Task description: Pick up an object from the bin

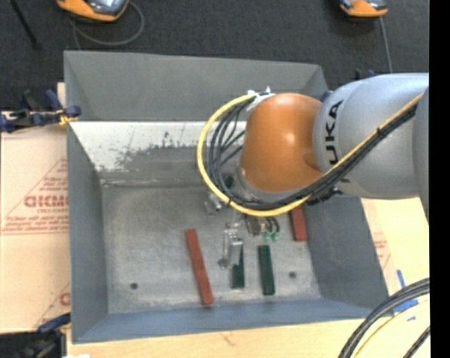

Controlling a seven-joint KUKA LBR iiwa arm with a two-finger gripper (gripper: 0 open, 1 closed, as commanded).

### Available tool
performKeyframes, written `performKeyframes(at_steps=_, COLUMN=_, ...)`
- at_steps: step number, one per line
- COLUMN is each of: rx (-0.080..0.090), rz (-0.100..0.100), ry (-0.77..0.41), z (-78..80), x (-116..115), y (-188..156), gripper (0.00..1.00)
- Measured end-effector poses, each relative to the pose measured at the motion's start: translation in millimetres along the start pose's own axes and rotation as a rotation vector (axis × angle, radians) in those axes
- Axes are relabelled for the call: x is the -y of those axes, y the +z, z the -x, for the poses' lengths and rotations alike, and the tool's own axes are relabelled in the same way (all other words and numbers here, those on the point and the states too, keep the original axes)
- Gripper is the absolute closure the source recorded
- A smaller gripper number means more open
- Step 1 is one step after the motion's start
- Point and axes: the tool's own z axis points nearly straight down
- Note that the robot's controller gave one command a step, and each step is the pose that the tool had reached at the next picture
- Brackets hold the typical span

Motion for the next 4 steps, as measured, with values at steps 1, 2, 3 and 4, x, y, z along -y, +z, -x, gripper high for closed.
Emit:
performKeyframes(at_steps=1, rx=0.007, rz=0.003, ry=-0.616, z=-0.5, x=-26.0, y=94.4, gripper=0.00)
performKeyframes(at_steps=2, rx=0.011, rz=0.003, ry=-0.611, z=1.0, x=-26.2, y=91.8, gripper=1.00)
performKeyframes(at_steps=3, rx=0.020, rz=-0.001, ry=-0.895, z=16.1, x=-58.6, y=-20.0, gripper=1.00)
performKeyframes(at_steps=4, rx=0.022, rz=-0.002, ry=-0.873, z=23.7, x=-67.8, y=-106.2, gripper=1.00)
